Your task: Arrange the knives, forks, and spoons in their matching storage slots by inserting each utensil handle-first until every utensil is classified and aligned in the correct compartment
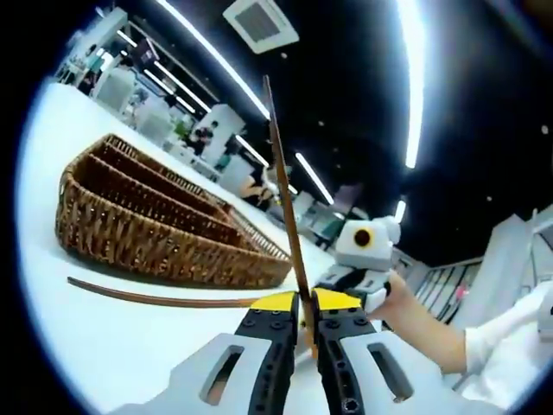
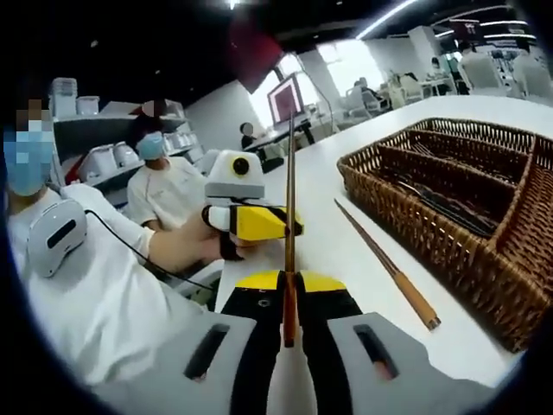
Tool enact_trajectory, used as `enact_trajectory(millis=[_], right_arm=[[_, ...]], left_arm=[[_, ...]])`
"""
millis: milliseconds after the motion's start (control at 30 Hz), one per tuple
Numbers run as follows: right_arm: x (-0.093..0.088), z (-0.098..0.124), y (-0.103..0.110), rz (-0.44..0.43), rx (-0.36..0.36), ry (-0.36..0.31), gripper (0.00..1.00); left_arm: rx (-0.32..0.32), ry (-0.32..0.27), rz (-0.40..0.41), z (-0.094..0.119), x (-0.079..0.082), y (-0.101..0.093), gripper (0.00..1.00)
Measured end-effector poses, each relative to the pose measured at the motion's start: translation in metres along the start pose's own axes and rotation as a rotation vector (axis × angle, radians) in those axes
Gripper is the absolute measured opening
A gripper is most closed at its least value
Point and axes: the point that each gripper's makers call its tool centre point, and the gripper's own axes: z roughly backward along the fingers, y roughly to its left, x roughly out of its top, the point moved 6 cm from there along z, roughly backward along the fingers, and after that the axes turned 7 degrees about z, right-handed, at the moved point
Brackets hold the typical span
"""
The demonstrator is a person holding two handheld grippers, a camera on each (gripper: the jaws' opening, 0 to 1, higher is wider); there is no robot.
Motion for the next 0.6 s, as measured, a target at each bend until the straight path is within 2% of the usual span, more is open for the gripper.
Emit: enact_trajectory(millis=[233, 400, 600], right_arm=[[-0.0004, -0.0016, 0.0032, 0.022, 0.01, -0.008, 0.06], [0.0041, 0.0, 0.0032, 0.02, 0.012, -0.06, 0.06], [0.0037, -0.0017, 0.0018, 0.004, 0.013, -0.075, 0.07]], left_arm=[[-0.018, 0.009, -0.001, -0.0022, 0.0001, -0.004, 0.04], [-0.016, 0.019, -0.002, -0.0033, -0.0003, -0.0051, 0.04], [-0.021, 0.025, -0.01, -0.006, -0.0009, -0.0077, 0.04]])
